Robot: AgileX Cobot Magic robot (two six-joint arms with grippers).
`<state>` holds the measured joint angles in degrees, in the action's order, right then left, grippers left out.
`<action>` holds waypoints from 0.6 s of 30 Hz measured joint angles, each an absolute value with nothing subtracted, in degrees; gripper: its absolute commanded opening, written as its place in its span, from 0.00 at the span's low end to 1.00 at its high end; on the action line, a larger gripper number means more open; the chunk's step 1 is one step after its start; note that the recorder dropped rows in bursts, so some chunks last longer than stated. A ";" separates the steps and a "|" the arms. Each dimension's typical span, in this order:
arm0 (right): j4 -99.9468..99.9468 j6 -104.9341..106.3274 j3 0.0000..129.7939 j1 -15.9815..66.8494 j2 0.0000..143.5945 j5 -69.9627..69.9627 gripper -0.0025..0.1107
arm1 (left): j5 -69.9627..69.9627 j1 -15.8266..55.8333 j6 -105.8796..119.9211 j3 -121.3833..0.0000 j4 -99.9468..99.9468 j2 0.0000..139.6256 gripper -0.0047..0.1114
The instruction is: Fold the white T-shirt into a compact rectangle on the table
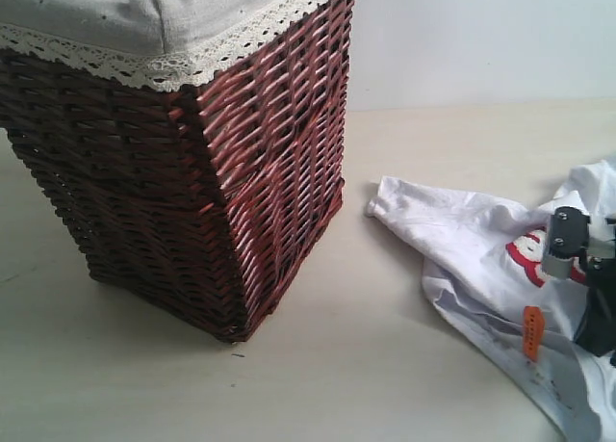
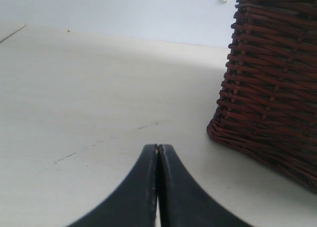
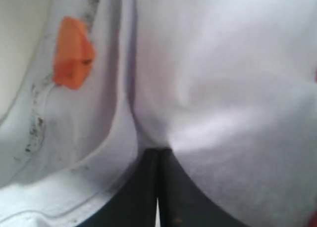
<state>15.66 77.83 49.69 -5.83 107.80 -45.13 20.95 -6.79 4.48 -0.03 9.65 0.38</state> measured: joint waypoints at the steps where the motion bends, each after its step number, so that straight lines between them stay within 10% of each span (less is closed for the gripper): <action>1: 15.53 77.83 49.80 -4.16 107.94 -45.24 0.02 | 20.95 -6.79 4.48 -0.03 9.65 0.38 0.04; 18: 44.01 85.98 50.47 20.85 111.42 -33.60 0.02 | 20.95 -6.79 4.48 -0.03 9.65 0.38 0.04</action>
<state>44.01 85.98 50.47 20.85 111.42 -33.60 20.95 -6.79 4.48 -0.03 9.65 0.38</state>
